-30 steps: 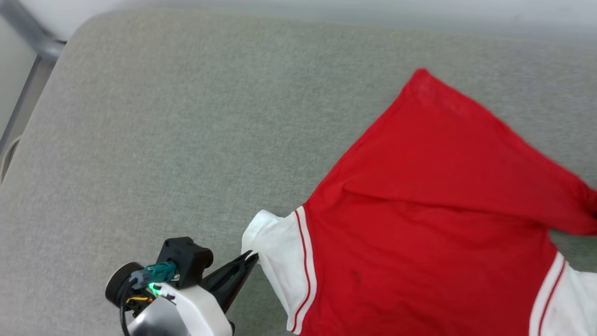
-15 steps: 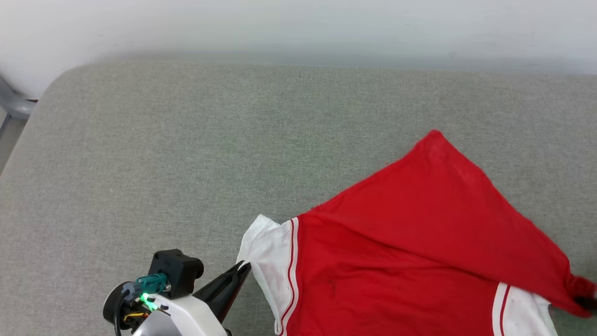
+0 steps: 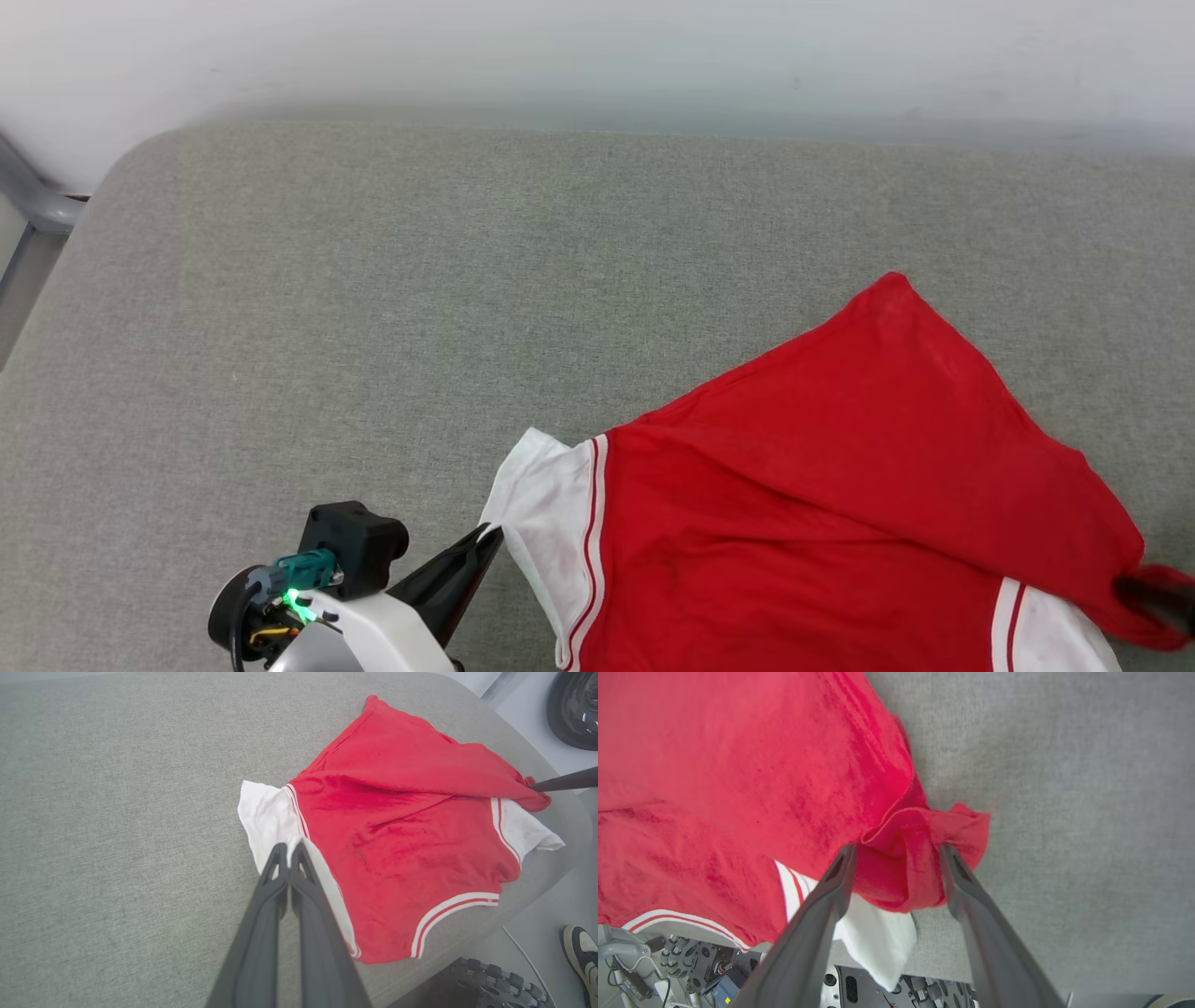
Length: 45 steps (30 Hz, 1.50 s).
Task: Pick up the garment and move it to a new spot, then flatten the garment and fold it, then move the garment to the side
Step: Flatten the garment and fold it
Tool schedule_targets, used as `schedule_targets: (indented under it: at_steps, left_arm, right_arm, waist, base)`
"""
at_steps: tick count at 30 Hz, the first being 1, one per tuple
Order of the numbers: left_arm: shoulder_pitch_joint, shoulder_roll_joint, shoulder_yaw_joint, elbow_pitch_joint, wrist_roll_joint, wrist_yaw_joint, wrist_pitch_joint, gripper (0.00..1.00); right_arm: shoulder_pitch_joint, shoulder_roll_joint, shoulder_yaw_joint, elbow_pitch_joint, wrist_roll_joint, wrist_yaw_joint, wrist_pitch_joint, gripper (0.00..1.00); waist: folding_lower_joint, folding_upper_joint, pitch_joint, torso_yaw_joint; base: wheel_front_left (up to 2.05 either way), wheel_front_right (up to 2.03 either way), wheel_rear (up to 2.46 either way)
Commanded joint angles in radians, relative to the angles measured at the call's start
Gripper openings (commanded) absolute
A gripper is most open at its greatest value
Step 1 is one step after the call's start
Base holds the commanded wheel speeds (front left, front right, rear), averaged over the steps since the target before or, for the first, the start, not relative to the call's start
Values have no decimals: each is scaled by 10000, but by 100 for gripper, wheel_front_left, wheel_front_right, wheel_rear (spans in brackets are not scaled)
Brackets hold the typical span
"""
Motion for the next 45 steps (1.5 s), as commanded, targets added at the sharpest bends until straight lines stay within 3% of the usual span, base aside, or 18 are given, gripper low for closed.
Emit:
schedule_targets:
  at_steps: [1, 9, 13, 21, 29, 37, 45]
  left_arm:
    - [-35, 54, -2, -8, 21, -46, -14, 0]
    - [-161, 100, -27, -318, 124, -46, -58, 0]
    - [-357, 40, -89, -551, 232, -70, -56, 0]
    - [-721, -112, -213, -955, 390, -165, -54, 0]
    - [-1139, -388, -477, -933, 503, -371, -141, 0]
    - [-1333, -573, -606, -833, 531, -498, -273, 0]
    - [-1517, -687, -711, -659, 511, -610, -387, 0]
  right_arm:
    - [-274, -133, -47, -170, 61, -11, 52, 100]
    - [-1751, -402, 74, -1672, 685, -11, 1225, 100]
    - [-2830, -333, 458, -1865, 408, -11, 1702, 100]
    - [-5085, 81, 1285, -846, -731, -11, 2056, 100]
    - [-6487, -101, 1717, 620, -1888, -11, 2027, 100]
    - [-7044, -338, 1669, 1901, -2755, -10, 1996, 100]
    - [-6823, -271, 1995, 2385, -2821, -10, 2126, 100]
  waist:
    - [1, -1, -5, 16]
    - [1, -1, 181, 366]
    - [1, -1, 580, 681]
    - [1, -1, 1670, 1493]
    - [1, -1, 2422, 2207]
    - [1, -1, 2866, 2582]
    - [1, -1, 3179, 2799]
  base:
    - [0, 0, 0]
    - [0, 0, 0]
    - [0, 0, 0]
    - [0, 0, 0]
    - [0, 0, 0]
    - [0, 0, 0]
    - [0, 0, 0]
